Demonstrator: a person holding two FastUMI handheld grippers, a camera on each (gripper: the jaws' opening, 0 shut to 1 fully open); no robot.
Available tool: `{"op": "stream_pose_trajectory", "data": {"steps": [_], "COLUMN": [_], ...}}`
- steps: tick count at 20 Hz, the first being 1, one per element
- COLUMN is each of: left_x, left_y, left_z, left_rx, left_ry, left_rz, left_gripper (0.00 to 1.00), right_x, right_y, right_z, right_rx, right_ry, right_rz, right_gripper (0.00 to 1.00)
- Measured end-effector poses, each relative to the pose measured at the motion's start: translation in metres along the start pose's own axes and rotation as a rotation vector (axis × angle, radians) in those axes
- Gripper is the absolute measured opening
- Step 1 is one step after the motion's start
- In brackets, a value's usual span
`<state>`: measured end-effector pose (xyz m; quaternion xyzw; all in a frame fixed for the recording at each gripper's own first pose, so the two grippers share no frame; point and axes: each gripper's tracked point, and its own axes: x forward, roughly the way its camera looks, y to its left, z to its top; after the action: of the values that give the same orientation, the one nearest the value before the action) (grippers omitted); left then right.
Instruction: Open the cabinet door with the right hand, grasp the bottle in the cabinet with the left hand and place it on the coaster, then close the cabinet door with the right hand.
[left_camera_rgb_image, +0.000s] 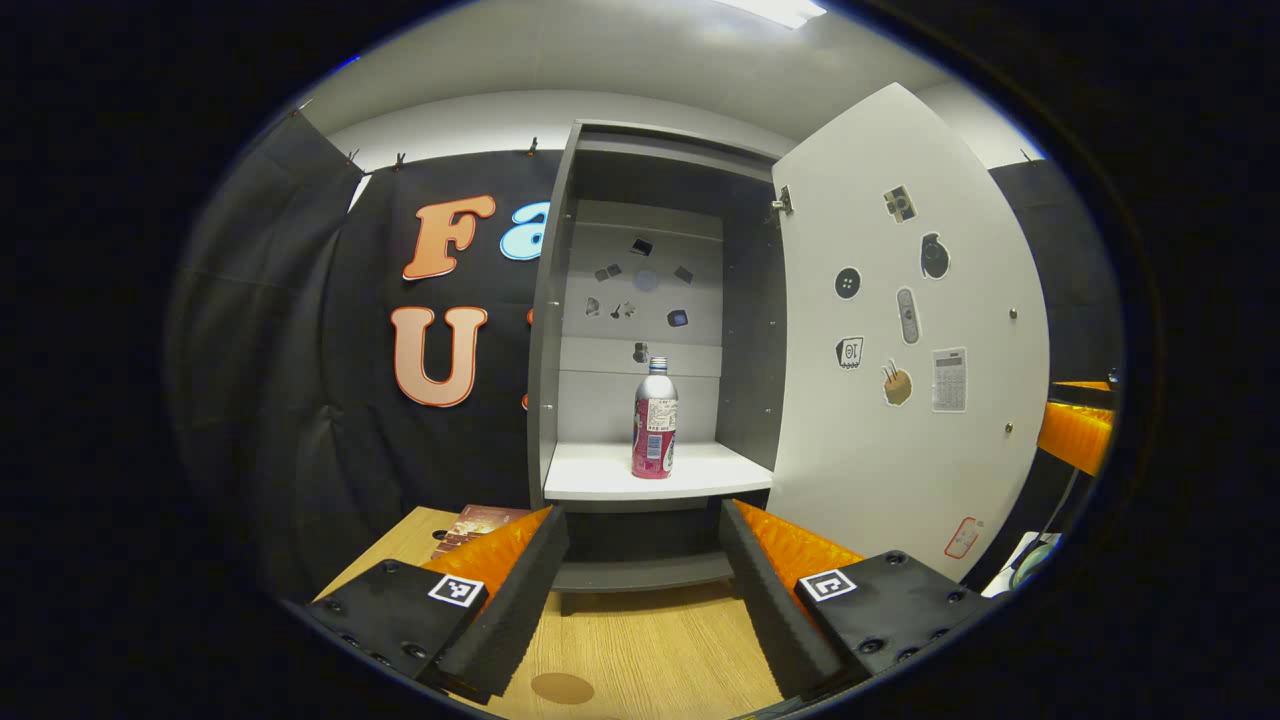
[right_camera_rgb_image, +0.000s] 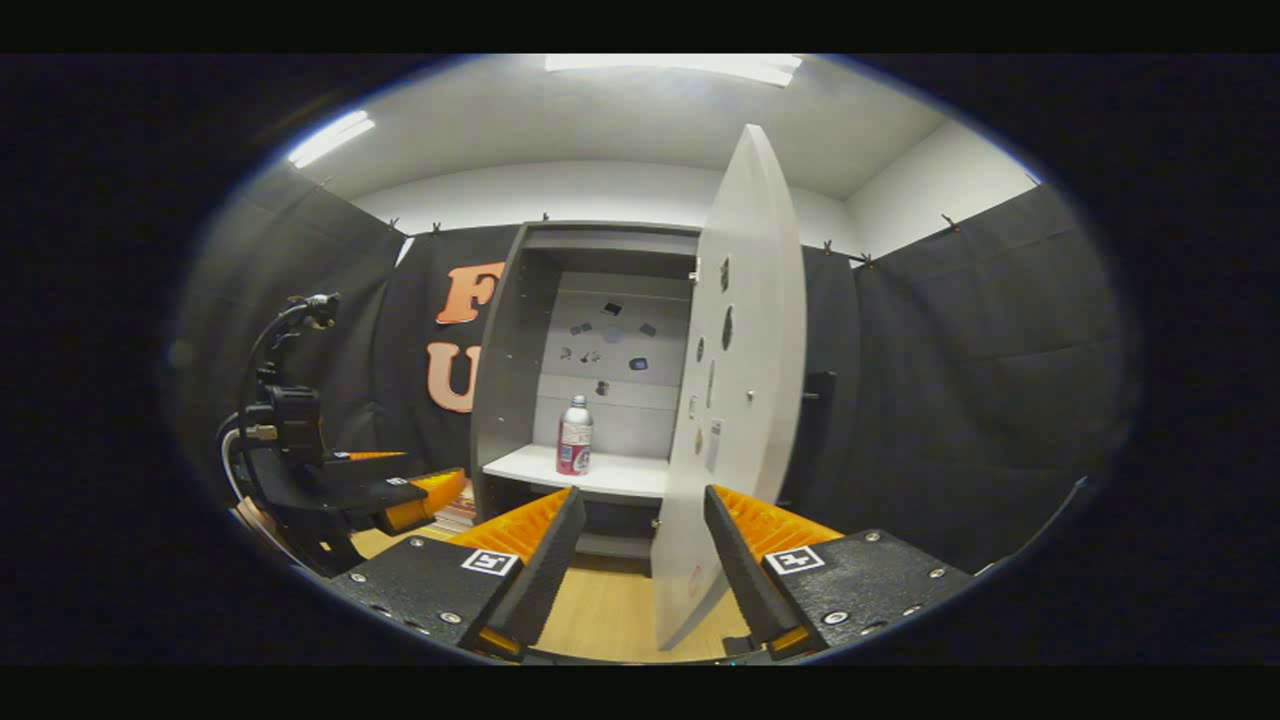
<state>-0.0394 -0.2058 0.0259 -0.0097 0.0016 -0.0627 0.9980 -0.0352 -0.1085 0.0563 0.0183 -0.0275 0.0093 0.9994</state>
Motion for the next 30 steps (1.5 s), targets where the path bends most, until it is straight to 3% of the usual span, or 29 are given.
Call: {"op": "stream_pose_trajectory", "data": {"steps": [4,11,13,14,18,21,23,25,26,30], "left_x": [0.03,0.097,0.116,0.125,0.158,0.182,0.197,0.214,0.222,0.248], "left_y": [0.012,0.028,0.03,0.03,0.026,0.018,0.015,0.016,0.014,-0.002], "left_z": [0.001,0.001,-0.002,-0.003,-0.007,-0.007,-0.005,-0.003,-0.004,-0.008], "left_rx": [0.005,0.017,0.029,0.037,0.067,0.029,-0.009,-0.004,0.01,0.013], "left_ry": [-0.004,-0.006,-0.004,-0.004,-0.006,-0.001,-0.002,-0.019,-0.025,-0.03], "left_rz": [-0.019,-0.123,-0.165,-0.186,-0.252,-0.289,-0.297,-0.281,-0.276,-0.288], "left_gripper": [0.99,0.99,0.99,0.99,0.99,0.99,0.97,0.99,0.99,0.99], "right_x": [0.027,0.093,0.11,0.119,0.14,0.152,0.161,0.17,0.174,0.189], "right_y": [0.023,0.037,0.04,0.042,0.043,0.035,0.028,0.026,0.023,0.011], "right_z": [0.008,0.003,-0.003,-0.006,-0.013,-0.02,-0.024,-0.029,-0.032,-0.039], "right_rx": [0.017,0.039,0.057,0.067,0.095,0.097,0.101,0.105,0.104,0.089], "right_ry": [-0.038,-0.063,-0.058,-0.058,-0.054,-0.031,-0.012,0.003,0.01,0.016], "right_rz": [0.024,-0.073,-0.102,-0.115,-0.162,-0.19,-0.198,-0.19,-0.187,-0.182], "right_gripper": [0.77,0.81,0.87,0.83,0.86,0.89,0.89,0.97,0.93,0.93]}}
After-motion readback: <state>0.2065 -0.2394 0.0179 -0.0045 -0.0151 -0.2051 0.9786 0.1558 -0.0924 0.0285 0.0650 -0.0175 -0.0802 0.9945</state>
